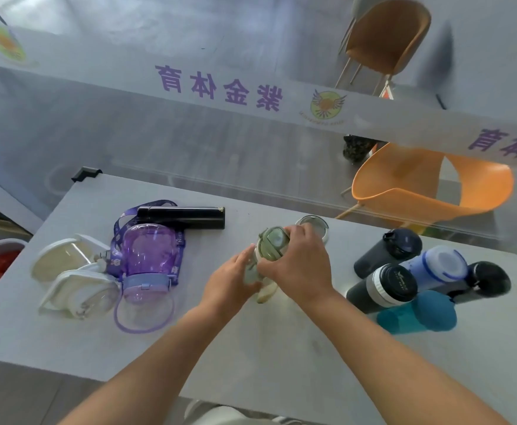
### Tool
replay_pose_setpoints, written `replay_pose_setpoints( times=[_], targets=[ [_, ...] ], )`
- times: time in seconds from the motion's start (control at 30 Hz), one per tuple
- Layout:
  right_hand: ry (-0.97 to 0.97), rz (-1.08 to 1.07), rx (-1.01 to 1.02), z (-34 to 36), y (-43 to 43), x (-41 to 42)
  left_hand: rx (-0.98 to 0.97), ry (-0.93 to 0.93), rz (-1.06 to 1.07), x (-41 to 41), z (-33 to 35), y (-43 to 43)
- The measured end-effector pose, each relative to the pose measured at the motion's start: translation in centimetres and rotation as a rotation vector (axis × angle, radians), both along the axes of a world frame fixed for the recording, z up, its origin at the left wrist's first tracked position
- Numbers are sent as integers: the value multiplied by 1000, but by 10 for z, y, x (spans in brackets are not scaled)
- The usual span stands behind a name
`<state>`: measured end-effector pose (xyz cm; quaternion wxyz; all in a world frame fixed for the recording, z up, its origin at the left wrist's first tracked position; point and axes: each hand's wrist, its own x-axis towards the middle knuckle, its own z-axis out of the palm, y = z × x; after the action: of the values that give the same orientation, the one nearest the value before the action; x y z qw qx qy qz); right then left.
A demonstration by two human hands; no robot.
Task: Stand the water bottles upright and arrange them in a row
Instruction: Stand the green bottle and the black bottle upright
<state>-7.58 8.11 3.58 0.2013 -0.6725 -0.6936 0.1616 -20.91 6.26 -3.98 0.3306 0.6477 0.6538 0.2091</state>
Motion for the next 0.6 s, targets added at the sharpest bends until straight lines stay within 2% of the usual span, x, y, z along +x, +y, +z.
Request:
replay_pose_setpoints(
  times=[0.17, 0.6],
  targets=[
    [-116, 0, 45, -2, 8, 15, -15, -64, -26, 21, -5, 3],
    [-102, 41, 124, -10, -10, 22, -15, -46, -101, 10, -10, 2]
  ],
)
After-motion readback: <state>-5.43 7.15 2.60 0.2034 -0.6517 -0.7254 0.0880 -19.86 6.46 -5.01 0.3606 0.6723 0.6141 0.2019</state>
